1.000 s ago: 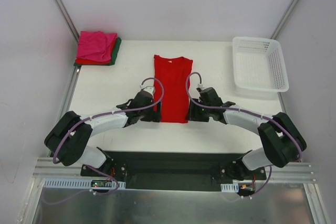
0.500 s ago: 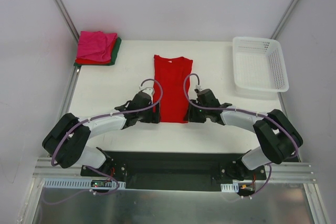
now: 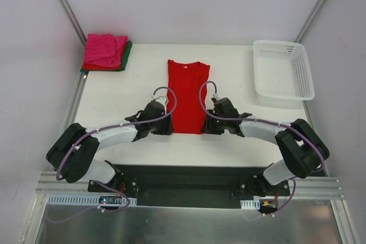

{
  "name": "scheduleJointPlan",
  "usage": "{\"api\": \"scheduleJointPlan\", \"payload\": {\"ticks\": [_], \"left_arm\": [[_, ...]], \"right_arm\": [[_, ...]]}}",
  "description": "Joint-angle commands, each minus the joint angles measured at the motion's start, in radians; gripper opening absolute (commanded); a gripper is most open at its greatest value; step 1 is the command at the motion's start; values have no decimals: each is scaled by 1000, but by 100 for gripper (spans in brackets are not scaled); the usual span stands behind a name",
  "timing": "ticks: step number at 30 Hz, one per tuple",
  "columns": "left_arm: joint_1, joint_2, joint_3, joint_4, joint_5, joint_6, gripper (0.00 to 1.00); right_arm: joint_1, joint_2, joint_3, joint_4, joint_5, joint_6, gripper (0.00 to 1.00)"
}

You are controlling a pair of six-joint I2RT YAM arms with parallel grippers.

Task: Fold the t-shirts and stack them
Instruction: Grab one side of the 2/3 rectangular tshirt with both arms

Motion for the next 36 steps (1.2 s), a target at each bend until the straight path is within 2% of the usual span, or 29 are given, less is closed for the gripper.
{"api": "scheduleJointPlan", "payload": {"ticks": [1,19,22,23,27,28,31,36], "left_arm": [[11,16,4,39,-3,-6,50],[15,37,27,39,-14,14,49],[17,44,33,40,-14,16,49],[18,48,33,40,-12,16,47],[18,57,38,40,-14,16,27],[18,60,39,40,-14,13,17],[20,65,44,40,-12,12,0],[20,44,42,28,-5,17,0]], "right_arm": [[6,9,0,-3,30,-6,35],[6,72,78,-30,42,-49,39],[6,77,80,-30,41,-49,38],[6,80,80,-30,41,-50,32],[6,83,79,-30,32,-50,16],[6,84,79,-30,31,-53,11],[6,81,75,-30,31,-52,1],[6,58,82,-63,30,-58,1]]}}
